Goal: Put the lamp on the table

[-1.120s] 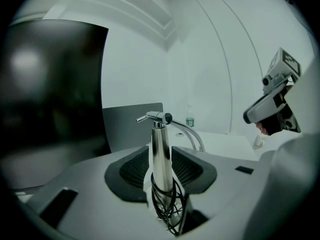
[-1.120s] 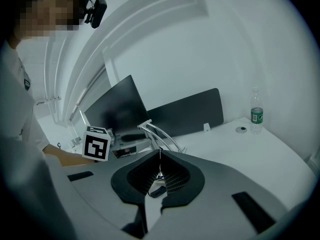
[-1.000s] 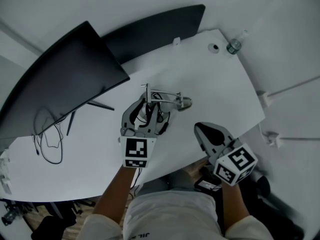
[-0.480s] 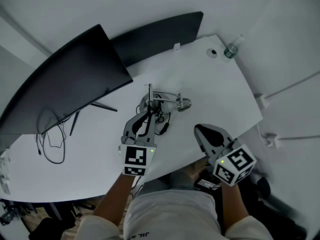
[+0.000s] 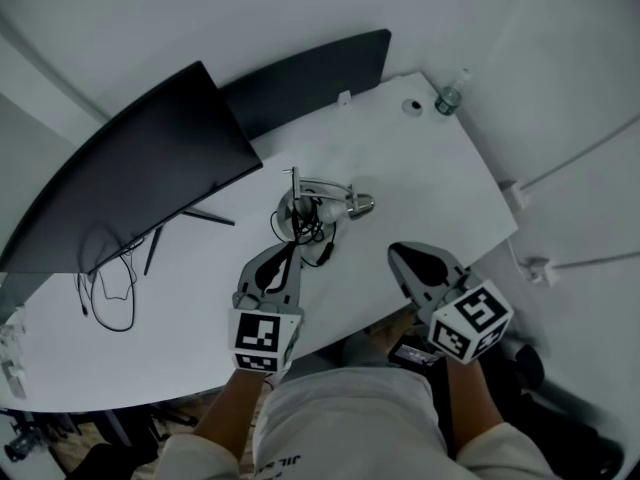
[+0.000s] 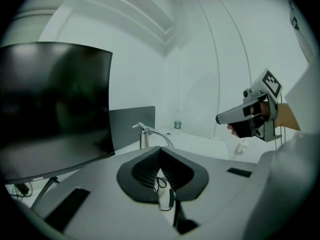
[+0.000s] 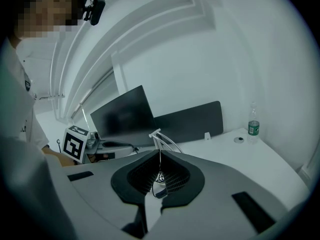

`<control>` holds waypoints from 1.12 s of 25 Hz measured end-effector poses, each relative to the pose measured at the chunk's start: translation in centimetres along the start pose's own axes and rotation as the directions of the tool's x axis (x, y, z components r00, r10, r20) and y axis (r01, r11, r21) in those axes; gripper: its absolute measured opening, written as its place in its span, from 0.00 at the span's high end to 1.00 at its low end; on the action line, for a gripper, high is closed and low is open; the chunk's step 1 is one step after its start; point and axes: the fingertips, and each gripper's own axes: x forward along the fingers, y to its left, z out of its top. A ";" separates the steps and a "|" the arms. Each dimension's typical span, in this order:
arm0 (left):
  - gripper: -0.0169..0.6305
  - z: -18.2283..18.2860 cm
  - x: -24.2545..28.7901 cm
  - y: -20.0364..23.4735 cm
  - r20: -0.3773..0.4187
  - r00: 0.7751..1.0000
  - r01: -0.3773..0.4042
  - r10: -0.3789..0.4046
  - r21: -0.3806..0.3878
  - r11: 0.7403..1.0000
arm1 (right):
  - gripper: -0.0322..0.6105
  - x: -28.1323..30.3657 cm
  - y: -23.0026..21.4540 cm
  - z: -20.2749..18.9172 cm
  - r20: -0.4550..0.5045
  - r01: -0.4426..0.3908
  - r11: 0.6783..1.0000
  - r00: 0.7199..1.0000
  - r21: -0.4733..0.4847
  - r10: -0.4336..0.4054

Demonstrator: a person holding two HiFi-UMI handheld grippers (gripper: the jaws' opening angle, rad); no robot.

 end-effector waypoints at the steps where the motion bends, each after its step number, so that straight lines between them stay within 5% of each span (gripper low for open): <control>1: 0.97 0.1 -0.3 -0.2 0.002 1.000 -0.002 0.002 -0.004 1.000 | 0.90 -0.2 0.0 0.2 0.001 0.000 1.000 1.000 -0.005 0.000; 12: 0.97 1.5 -2.5 -3.1 0.027 0.998 0.049 -0.049 0.003 0.999 | 0.90 -1.2 1.1 1.8 0.020 -0.015 0.999 1.000 -0.045 0.016; 28: 0.97 3.0 -2.6 -2.0 0.039 0.999 -0.001 0.002 -0.021 1.000 | 0.90 -1.1 1.9 3.1 0.023 -0.022 0.996 0.999 -0.085 0.024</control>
